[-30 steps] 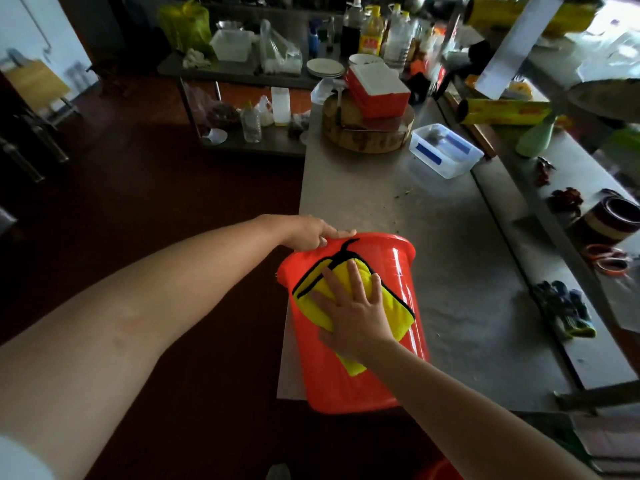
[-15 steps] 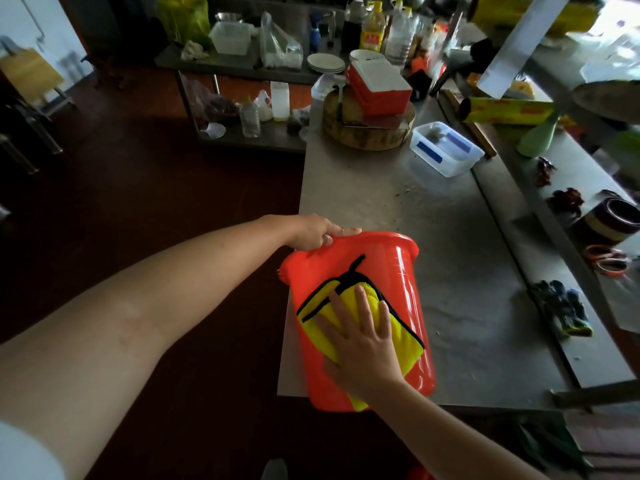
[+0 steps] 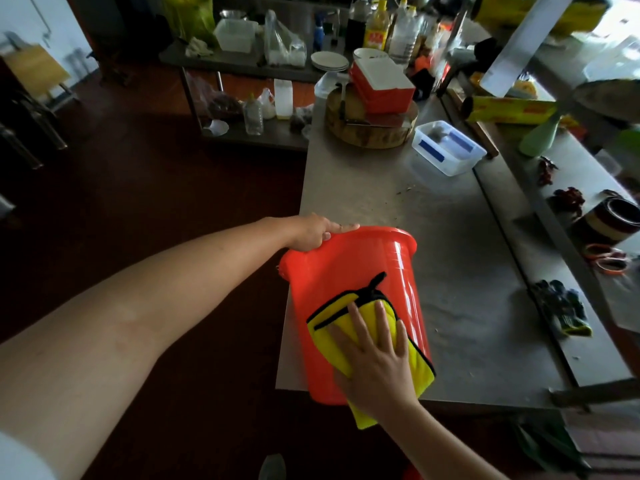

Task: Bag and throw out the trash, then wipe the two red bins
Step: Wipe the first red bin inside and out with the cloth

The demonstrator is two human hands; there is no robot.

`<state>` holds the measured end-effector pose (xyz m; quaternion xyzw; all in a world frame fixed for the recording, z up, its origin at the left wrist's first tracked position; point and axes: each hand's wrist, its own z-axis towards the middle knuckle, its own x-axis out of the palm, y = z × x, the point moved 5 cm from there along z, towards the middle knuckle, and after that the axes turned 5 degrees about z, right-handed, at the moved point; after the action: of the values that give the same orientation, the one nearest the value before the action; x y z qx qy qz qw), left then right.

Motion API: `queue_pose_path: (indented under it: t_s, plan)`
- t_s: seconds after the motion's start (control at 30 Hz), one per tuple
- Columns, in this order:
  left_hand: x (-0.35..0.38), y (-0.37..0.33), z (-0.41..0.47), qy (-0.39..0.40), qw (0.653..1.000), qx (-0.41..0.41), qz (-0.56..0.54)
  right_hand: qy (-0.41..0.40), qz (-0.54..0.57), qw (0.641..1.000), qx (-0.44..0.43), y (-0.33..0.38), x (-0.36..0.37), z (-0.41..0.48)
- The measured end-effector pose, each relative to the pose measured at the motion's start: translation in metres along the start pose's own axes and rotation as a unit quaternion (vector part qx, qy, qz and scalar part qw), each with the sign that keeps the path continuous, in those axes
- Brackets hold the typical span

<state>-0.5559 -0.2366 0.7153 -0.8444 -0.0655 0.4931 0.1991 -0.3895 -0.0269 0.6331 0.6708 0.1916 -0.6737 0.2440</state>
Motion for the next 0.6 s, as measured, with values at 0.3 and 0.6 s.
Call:
queue_pose_path:
  t_s: [0.3, 0.6]
  plan:
    - [0.006, 0.011, -0.002, -0.003, 0.999, 0.013, -0.043, 0.005, 0.054, 0.995, 0.084, -0.032, -0.028, 0.112]
    - [0.010, 0.016, -0.003, -0.038, 0.998, 0.019, -0.051, -0.009, 0.074, 0.994, 0.080, -0.033, -0.020, 0.073]
